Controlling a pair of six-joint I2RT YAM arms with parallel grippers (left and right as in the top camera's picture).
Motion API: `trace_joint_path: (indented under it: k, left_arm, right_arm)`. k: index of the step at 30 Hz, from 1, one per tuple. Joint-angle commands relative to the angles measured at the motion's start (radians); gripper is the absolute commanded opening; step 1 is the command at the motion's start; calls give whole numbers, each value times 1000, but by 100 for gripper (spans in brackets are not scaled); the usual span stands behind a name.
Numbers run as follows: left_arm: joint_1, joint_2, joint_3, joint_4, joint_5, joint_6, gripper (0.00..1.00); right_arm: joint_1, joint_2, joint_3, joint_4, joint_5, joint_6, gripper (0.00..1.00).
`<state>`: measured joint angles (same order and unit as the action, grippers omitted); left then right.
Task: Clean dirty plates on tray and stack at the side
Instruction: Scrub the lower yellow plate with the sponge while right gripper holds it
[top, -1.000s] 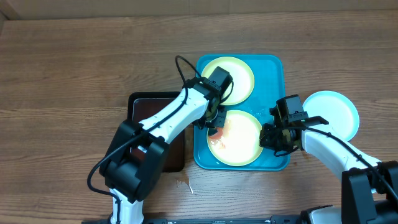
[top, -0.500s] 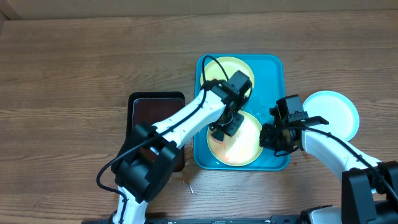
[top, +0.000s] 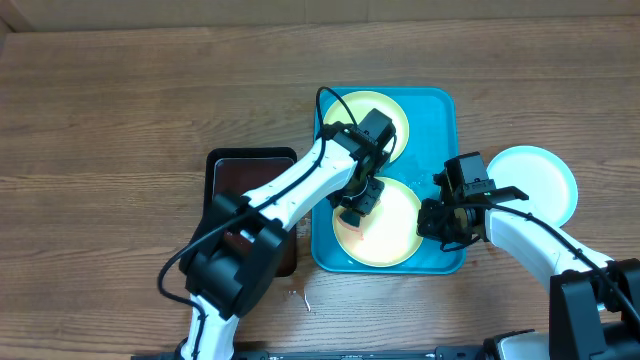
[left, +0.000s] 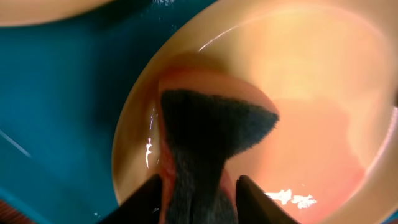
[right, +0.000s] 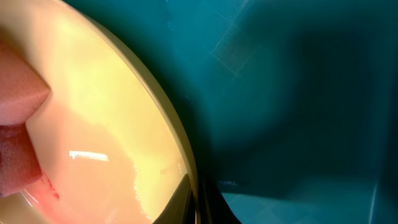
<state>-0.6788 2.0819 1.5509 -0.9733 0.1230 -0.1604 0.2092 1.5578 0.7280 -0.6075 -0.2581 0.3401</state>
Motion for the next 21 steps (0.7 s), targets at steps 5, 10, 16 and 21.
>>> trace_joint_path:
  k: [5,10,16,21]
  left_arm:
    - [10,89,-10,-24,16,79,4]
    - [6,82,72,-68,121,57,4]
    - [1,94,99,6,325,-109,4]
    - [-5,138,98,-13,418,-162,4]
  right_arm:
    - [5,8,-20,-18,32,4,4]
    - [5,8,-20,-18,32,4,4]
    - [5,8,-20,-24,32,4,4]
    - [5,8,-20,-26,32,4,4]
